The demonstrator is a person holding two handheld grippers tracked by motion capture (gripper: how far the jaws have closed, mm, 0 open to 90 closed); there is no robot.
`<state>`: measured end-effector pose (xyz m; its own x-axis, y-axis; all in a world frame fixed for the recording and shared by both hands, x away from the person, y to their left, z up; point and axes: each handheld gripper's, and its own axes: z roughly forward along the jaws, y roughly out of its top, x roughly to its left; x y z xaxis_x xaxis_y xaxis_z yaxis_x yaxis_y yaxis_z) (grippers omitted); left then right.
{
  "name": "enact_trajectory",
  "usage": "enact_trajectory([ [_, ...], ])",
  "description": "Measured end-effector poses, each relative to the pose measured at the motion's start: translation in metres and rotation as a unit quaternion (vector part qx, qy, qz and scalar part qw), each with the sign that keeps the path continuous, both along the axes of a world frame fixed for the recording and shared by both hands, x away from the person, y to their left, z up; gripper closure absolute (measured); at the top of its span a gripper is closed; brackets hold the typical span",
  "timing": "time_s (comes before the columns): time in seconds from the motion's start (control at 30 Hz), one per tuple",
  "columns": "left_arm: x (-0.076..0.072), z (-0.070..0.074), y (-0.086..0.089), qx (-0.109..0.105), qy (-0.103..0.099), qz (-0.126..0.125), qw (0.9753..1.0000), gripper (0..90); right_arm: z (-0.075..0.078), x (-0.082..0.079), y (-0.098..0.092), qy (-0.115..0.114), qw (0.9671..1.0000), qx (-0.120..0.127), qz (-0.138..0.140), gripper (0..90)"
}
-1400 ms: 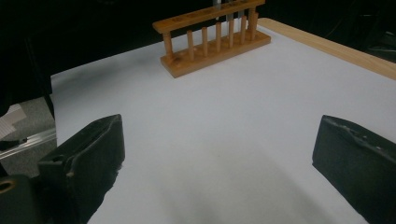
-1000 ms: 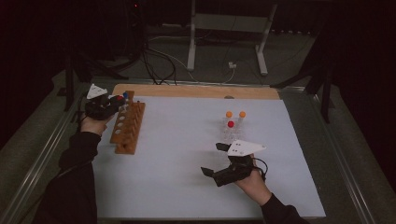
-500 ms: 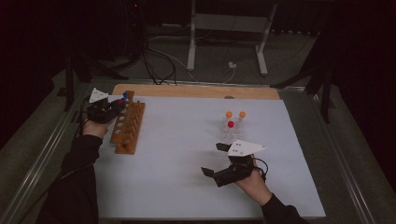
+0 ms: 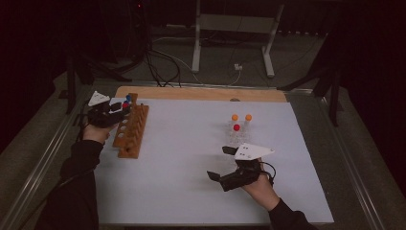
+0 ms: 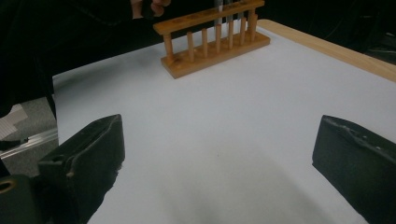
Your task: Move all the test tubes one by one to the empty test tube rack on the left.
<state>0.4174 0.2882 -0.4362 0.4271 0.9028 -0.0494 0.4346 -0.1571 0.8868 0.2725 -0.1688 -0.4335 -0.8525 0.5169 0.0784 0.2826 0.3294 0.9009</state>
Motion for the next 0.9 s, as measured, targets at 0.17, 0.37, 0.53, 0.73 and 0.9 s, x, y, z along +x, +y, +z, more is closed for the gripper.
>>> enact_trajectory([
  [0.17, -0.016, 0.008, -0.003, -0.013, -0.008, -0.023, 0.9996, 32.0, 0.003, 0.001, -0.003, -0.004, 1.0000, 0.001, -0.005, 2.2],
  [0.37, -0.041, 0.019, -0.018, -0.024, -0.021, -0.067, 0.9972, 16.1, 0.013, 0.006, -0.018, -0.018, 0.9994, 0.009, -0.029, 2.2],
  [0.53, -0.065, 0.022, -0.034, -0.039, -0.027, -0.122, 0.9914, 3.6, 0.018, 0.014, -0.035, -0.024, 0.9981, 0.009, -0.056, 2.2],
  [0.73, -0.091, 0.016, -0.054, -0.047, -0.031, -0.178, 0.9824, 2.2, 0.015, 0.027, -0.048, -0.014, 0.9968, 0.003, -0.078, 2.1],
  [0.9, -0.108, 0.008, -0.072, -0.050, -0.028, -0.212, 0.9756, 1.9, 0.002, 0.042, -0.051, 0.006, 0.9951, -0.018, -0.097, 2.2],
])
